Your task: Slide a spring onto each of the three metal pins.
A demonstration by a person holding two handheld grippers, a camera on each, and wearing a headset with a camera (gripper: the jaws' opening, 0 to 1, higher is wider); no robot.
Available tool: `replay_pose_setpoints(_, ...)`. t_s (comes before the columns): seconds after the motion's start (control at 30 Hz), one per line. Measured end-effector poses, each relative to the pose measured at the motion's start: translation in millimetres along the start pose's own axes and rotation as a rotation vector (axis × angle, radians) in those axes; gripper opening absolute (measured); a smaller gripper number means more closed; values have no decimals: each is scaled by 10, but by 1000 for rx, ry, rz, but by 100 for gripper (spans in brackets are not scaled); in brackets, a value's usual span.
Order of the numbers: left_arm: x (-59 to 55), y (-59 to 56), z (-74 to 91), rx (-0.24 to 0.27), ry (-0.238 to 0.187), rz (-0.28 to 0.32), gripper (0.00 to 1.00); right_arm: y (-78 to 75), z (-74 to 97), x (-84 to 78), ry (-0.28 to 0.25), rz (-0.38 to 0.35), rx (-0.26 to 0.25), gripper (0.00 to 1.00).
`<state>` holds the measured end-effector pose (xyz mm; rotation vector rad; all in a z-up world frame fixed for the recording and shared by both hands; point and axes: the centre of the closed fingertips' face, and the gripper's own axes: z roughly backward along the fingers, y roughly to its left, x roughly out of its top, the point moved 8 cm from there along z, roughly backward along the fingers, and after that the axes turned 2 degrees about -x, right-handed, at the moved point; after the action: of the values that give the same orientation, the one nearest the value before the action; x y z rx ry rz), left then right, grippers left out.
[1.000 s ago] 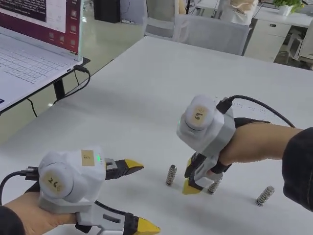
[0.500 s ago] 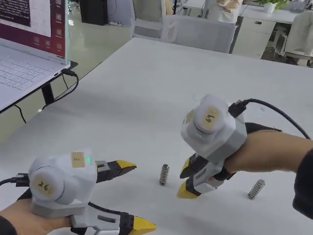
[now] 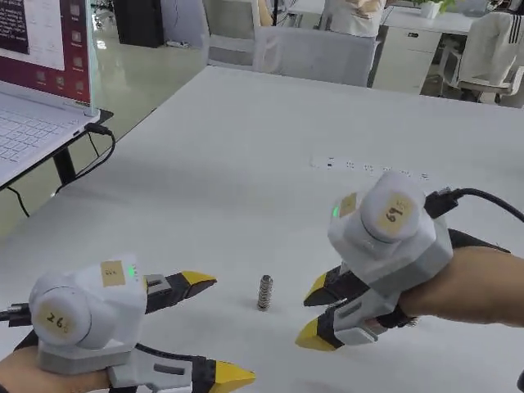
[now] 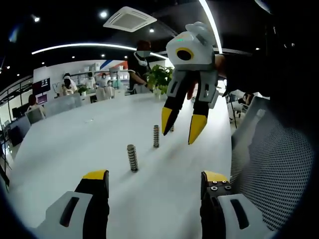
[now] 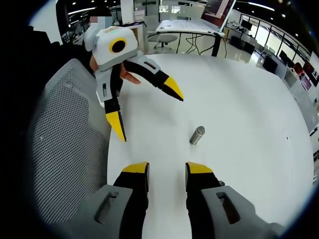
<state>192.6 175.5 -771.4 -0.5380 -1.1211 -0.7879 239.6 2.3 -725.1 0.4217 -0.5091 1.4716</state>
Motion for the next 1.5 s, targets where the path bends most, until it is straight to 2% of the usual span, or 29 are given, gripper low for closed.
replay_pose_setpoints(0.63,21,-45,2,-1,4,9,71,91,228,-331,-152,-133,-55,33)
replay_pose_setpoints(1.07,76,-100,-3,-8,6,8,71,92,346,-597,-180,-213,-102,36)
replay_pose_setpoints(1.5,77,-108,-12,-17,11,6,71,113,469,-827,-202,-284,-152,37)
